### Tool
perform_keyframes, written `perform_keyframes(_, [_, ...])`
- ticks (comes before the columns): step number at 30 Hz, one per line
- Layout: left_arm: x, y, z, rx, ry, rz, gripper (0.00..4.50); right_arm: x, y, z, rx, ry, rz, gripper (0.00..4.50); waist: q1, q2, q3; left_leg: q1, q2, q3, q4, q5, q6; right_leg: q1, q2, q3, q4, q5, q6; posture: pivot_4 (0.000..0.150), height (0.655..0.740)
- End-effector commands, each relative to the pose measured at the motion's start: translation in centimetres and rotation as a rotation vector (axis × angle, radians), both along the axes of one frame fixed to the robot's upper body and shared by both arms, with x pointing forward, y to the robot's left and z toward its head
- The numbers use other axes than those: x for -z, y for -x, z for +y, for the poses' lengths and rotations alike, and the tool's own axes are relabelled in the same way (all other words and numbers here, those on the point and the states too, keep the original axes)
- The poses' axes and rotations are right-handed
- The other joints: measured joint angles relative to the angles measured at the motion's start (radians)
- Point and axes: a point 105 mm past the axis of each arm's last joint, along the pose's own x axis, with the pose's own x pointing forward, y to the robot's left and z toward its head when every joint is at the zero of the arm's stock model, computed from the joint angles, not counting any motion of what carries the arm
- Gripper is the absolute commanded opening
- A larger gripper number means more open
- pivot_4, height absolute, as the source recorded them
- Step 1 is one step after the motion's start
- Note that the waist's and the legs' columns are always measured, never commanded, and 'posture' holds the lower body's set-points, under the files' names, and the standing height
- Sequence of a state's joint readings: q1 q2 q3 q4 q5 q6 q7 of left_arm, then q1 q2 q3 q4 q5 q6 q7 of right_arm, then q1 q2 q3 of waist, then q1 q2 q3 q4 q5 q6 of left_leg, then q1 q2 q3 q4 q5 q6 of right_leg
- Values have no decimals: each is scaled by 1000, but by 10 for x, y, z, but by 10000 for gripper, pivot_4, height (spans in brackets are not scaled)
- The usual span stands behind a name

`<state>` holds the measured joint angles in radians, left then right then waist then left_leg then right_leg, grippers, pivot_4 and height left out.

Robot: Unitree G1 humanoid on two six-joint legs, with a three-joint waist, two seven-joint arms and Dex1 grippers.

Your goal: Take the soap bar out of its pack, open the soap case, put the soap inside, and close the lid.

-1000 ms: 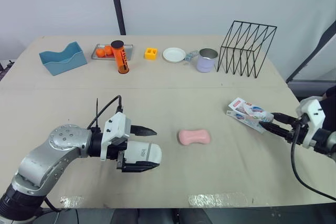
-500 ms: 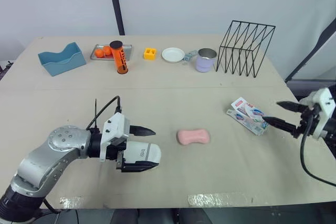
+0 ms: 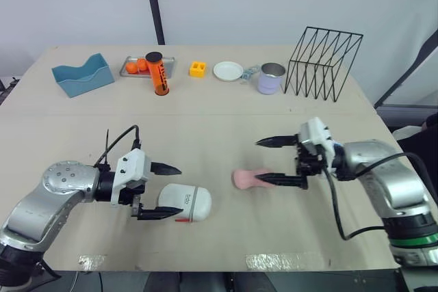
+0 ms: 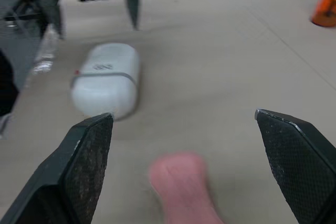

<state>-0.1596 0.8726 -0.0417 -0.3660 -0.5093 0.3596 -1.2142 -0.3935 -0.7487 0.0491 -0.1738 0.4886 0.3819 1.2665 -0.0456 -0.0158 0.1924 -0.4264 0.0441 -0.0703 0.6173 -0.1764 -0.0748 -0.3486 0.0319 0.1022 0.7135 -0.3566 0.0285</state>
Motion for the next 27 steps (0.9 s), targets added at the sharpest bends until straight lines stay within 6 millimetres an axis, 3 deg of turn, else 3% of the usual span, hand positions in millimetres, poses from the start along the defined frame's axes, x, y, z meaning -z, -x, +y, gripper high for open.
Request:
perform_keyframes(1, [4, -2, 14, 22, -74, -42, 45000, -5, 20, 20, -157, -20, -38, 44448, 0, 0, 0, 0, 0, 0, 0, 0, 0, 0, 0, 0, 0, 0, 0, 1500, 7400])
perform_keyframes(11, [17, -2, 18, 78, -125, -38, 45000, -2, 38, 30, -258, -34, -55, 44448, 0, 0, 0, -1, 0, 0, 0, 0, 0, 0, 0, 0, 0, 0, 0, 1500, 7400])
perform_keyframes(27, [37, -14, 6, 103, -132, -94, 45000, 0, 33, 34, -225, -24, -70, 44448, 0, 0, 0, -1, 0, 0, 0, 0, 0, -1, 0, 0, 0, 0, 0, 1500, 7400])
